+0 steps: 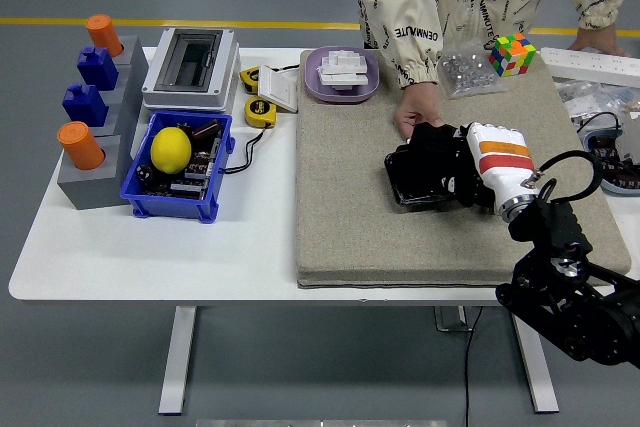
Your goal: Pick the rag up,wipe the panel,place it on the desk
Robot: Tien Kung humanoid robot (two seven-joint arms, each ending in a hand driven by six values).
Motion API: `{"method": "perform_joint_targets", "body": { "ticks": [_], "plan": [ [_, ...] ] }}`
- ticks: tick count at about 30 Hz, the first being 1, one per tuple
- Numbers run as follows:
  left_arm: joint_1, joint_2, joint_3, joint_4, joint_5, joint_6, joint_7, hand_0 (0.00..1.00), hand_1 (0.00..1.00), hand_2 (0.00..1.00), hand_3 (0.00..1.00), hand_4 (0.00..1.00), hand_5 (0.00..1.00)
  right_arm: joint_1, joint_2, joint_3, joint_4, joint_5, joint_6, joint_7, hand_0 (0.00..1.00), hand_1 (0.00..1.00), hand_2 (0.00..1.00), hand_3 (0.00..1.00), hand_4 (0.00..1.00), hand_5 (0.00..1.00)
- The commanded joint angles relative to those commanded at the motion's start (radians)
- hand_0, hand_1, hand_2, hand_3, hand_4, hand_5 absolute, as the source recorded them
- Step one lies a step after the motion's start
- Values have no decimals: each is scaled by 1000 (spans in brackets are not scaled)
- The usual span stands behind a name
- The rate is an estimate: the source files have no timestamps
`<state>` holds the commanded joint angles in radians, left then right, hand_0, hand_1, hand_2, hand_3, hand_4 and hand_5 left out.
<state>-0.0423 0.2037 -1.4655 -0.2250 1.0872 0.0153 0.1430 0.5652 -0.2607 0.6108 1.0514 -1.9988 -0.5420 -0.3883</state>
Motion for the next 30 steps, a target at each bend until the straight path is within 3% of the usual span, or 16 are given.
{"method": "perform_joint_targets", "body": {
  "ticks": [11,30],
  "plan": [
    [2,0,1,-1,0,0,-1,607,642,654,562,628,439,-19,-66,88,-20,-9,7,-2,293,390,418,434,969,57],
    [6,2,12,-2,-4,-1,-1,608,641,655,562,629,441,-86,-126,175,-48,-14,11,2,296,389,418,434,968,58]
  ]
}}
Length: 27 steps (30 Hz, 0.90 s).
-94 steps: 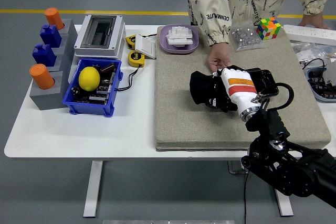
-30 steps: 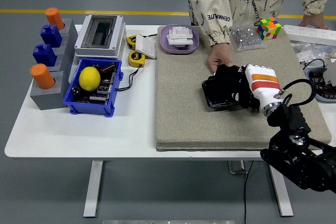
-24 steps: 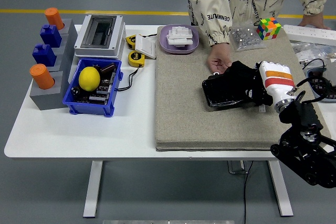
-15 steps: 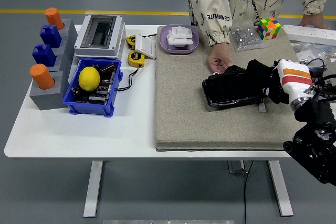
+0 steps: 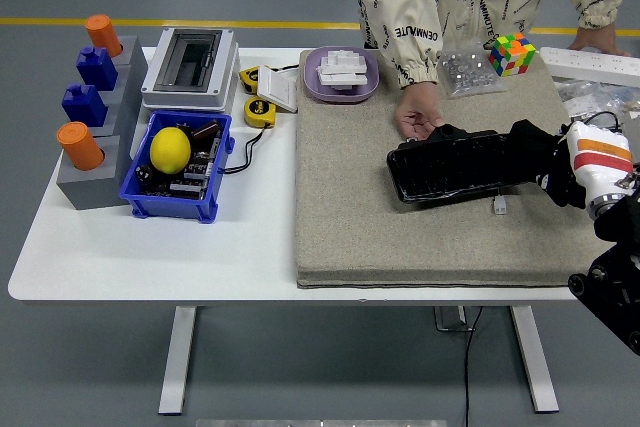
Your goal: Pick the rag up,wipe the panel,place it on the desk
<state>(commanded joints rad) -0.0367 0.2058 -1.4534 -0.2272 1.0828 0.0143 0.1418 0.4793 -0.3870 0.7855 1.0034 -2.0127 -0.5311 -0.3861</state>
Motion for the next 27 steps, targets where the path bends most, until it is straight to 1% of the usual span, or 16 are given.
{"method": "perform_joint_targets", "body": {
  "ticks": [10,12,16,18,21,27],
  "plan": [
    [4,-1,-8,1,4,1,0,608,641,654,562,628,440,-8,-21,29,-10,-3,2,-1,294,389,418,434,968,58],
    [5,-2,-10,1,5,1,0,608,641,654,562,629,440,-3,-19,43,-17,-7,2,-1,296,389,418,435,969,58],
    [4,-3,-12,0,6,1,0,608,641,654,562,629,440,-8,-22,71,-12,-16,3,-3,296,389,418,435,969,58],
    [3,-3,-14,-1,8,1,0,609,642,655,563,629,441,-22,-22,106,-3,-20,2,-5,296,390,418,435,968,58],
    [4,-3,-16,0,9,1,0,609,642,655,563,629,441,-40,-14,141,4,-25,-1,-7,296,390,418,435,968,58],
    [5,-4,-17,0,9,1,0,609,641,654,562,629,440,-81,25,219,3,-35,-13,-13,296,390,418,435,970,57]
  ]
}}
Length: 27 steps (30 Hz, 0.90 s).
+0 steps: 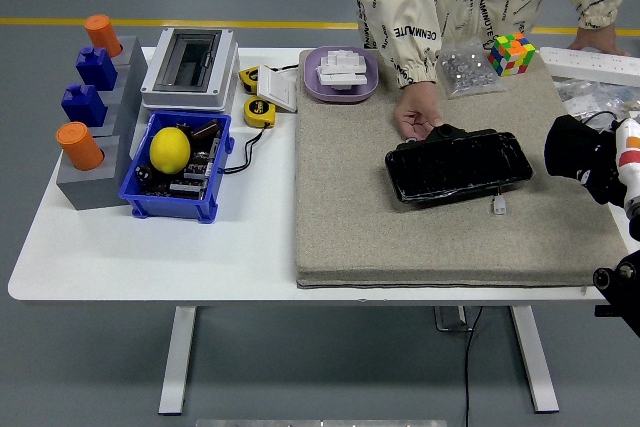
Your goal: Pick the rag up,wipe the panel,place it on the desk
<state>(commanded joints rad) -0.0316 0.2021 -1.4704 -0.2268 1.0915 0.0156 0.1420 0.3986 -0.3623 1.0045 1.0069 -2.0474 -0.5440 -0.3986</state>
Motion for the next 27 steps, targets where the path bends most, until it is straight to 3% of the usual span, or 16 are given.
{"method": "perform_joint_targets", "body": {
  "ticks": [6,16,27],
  "plan": [
    [-2,2,-2,-2,3,0,-1,609,641,655,562,628,441,-19,30,44,0,3,-21,-23,299,390,418,435,970,57],
    [-1,0,-1,-1,1,0,0,609,641,654,562,628,442,-37,64,43,-10,130,-58,-40,302,388,417,432,970,57],
    [-2,1,-1,-1,1,1,-1,609,641,655,562,627,440,-45,77,53,-20,174,-67,-34,300,387,417,433,969,57]
  ]
}}
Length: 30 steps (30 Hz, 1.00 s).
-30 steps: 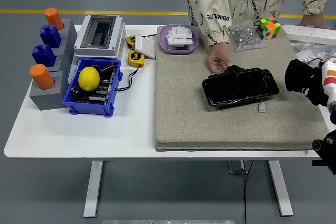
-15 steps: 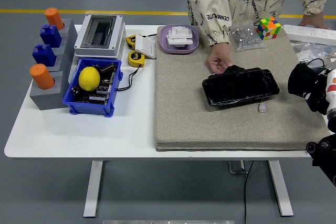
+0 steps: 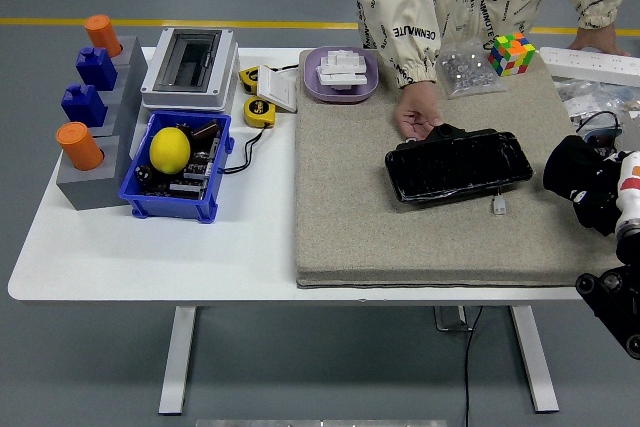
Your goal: Pick the rag up,wipe the panel,place it on the desk
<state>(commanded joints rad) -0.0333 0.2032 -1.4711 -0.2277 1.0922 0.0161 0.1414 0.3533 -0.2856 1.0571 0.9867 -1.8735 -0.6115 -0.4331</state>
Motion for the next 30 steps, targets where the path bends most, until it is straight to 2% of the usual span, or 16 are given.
{"method": "perform_joint_targets", "body": {
  "ticks": [30],
  "plan": [
    [4,2,9,0,-3,-1,0,609,641,655,562,628,439,-19,5,-12,-19,31,19,15,309,392,423,441,969,51]
  ]
}}
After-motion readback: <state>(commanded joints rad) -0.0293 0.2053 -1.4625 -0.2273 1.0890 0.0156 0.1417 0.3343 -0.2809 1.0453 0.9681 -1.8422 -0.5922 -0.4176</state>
